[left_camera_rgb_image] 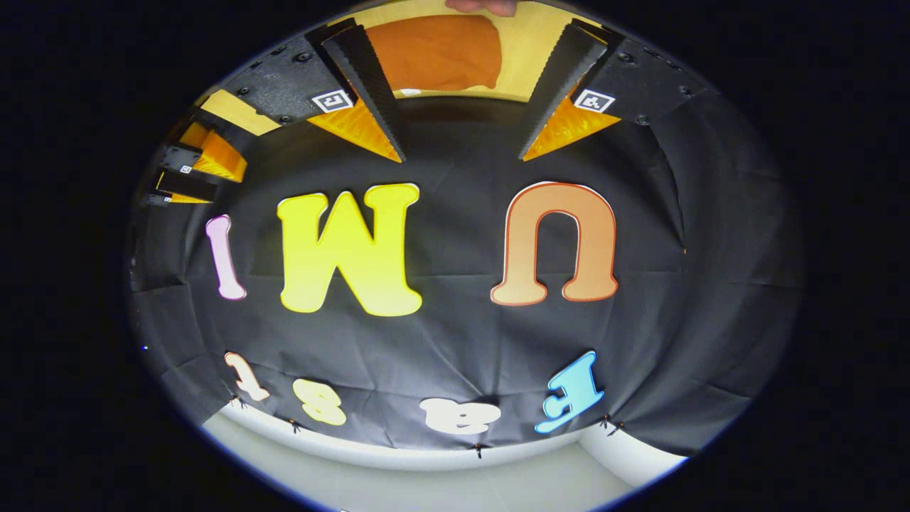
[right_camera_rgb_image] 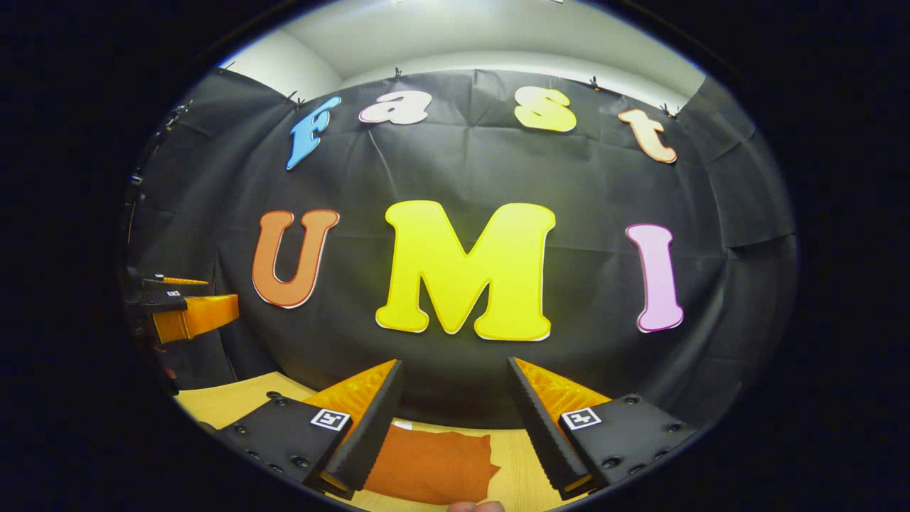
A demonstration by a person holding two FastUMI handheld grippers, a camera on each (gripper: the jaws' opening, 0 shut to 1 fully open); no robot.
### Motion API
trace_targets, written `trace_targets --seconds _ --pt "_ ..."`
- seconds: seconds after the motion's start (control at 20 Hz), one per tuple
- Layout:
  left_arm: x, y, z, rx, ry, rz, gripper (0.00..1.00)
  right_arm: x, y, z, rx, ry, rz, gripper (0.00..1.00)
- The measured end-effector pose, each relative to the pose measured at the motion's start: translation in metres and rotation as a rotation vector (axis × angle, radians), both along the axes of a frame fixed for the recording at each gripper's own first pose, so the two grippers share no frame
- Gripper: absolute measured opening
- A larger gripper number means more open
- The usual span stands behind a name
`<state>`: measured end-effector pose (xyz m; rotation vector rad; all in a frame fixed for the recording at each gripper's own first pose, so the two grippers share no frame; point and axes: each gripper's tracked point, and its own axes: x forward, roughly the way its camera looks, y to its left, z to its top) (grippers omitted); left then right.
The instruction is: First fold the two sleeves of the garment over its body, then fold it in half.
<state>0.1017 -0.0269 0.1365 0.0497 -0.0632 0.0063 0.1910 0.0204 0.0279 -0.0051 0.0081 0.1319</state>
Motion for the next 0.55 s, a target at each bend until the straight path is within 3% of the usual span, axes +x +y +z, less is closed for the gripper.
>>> trace_targets --seconds 0.05,0.1,0.15,0.2,0.5,0.55 --pt "-0.01 -0.004 0.001 0.014 -0.013 0.006 0.96 -0.013 -0.001 0.0 0.007 0.005 -0.01 0.92" --pt "-0.02 -0.011 -0.001 0.022 -0.013 0.0 0.87 -0.026 -0.002 -0.001 0.017 0.007 -0.014 0.92" --pt "-0.027 -0.018 -0.003 0.024 -0.011 -0.008 0.87 -0.036 -0.002 -0.001 0.022 0.0 -0.018 0.92" --pt "-0.035 -0.023 -0.006 0.028 -0.014 -0.015 0.96 -0.047 -0.002 0.002 0.019 -0.008 -0.023 0.92" --pt "-0.052 -0.036 -0.013 0.004 -0.007 -0.022 0.96 -0.065 0.008 0.001 0.02 -0.01 -0.033 0.92" --pt "-0.052 -0.037 -0.014 0.006 -0.005 -0.021 0.88 -0.065 0.007 0.004 0.013 -0.02 -0.035 0.92"
